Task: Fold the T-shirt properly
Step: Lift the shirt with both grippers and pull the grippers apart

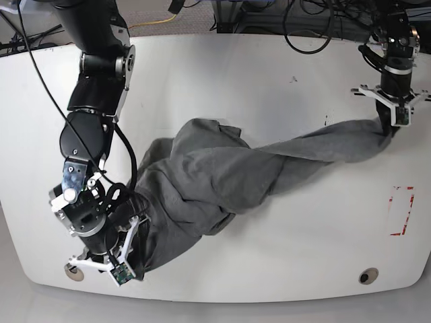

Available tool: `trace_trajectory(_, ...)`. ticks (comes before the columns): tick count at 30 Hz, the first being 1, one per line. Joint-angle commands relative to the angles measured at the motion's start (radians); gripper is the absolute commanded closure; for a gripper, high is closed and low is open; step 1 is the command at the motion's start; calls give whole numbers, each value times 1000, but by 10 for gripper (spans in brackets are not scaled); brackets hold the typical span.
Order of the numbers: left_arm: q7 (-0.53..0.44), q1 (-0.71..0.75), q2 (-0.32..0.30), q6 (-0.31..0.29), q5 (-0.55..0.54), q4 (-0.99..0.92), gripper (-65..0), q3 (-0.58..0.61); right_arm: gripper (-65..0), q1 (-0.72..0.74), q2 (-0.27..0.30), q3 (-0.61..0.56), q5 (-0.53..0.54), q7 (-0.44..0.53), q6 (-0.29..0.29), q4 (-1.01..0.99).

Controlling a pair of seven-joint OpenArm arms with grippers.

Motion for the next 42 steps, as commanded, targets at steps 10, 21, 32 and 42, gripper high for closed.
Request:
trace_trajectory(10, 308, -455, -111, -66, 2, 16, 0, -11, 0, 259, 30, -95, 0, -19, -10, -87)
trace_trajectory(21, 514, -829, -198, -87, 2, 16, 0, -12, 0, 520, 47, -95, -2, -19, -10, -245)
trace_trajectory(32, 563, -1013, -318, -129, -4, -27, 0, -11, 0, 669, 77, -95, -2, -73, -8, -277)
trace_trajectory(42, 563, -922, -316, -230, 2, -24, 0, -67, 0, 457, 113, -72, 6, -94, -8, -142)
